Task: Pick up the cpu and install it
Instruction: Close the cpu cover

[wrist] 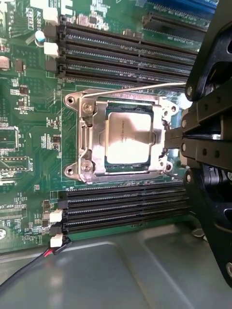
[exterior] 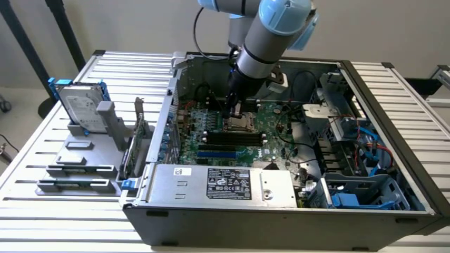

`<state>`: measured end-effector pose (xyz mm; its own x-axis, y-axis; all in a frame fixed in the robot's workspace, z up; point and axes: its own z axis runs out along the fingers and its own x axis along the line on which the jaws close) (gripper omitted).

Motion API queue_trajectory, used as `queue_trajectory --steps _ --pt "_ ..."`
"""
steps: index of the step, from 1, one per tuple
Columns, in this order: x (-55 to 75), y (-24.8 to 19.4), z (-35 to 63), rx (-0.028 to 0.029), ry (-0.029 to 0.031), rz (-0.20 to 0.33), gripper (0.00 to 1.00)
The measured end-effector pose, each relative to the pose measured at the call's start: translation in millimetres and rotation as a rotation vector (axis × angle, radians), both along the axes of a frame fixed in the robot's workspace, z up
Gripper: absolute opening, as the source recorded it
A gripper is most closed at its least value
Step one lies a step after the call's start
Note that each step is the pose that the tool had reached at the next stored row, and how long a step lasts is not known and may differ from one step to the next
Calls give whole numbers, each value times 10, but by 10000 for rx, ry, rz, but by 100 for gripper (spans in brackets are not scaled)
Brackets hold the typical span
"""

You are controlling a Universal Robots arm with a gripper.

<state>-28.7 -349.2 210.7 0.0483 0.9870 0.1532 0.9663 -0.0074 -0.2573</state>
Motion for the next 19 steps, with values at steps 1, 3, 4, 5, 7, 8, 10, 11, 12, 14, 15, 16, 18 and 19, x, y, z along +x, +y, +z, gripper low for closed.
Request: queue_trajectory --steps 1,3,4,5,7,8,10,11,12,14,15,16,18,19 --pt "-16 -6 15 1 1 0 11" --pt "-60 -22 37 5 3 0 11" --pt "-88 -32 46 8 6 0 11" --pt "-114 -41 55 11 9 1 11" --pt "-167 -59 72 18 13 0 11" --pt "-194 -68 81 21 15 0 11" --pt "-244 -84 101 23 20 1 11" --pt "-265 -90 116 25 22 0 11" --pt "-279 -94 134 30 25 0 11" --pt "-285 -98 145 33 27 0 11" --pt "-285 -98 145 58 28 1 11" --pt "-286 -98 146 85 28 0 11" --pt "-286 -98 146 139 28 0 11" --pt "-286 -98 145 168 28 0 11"
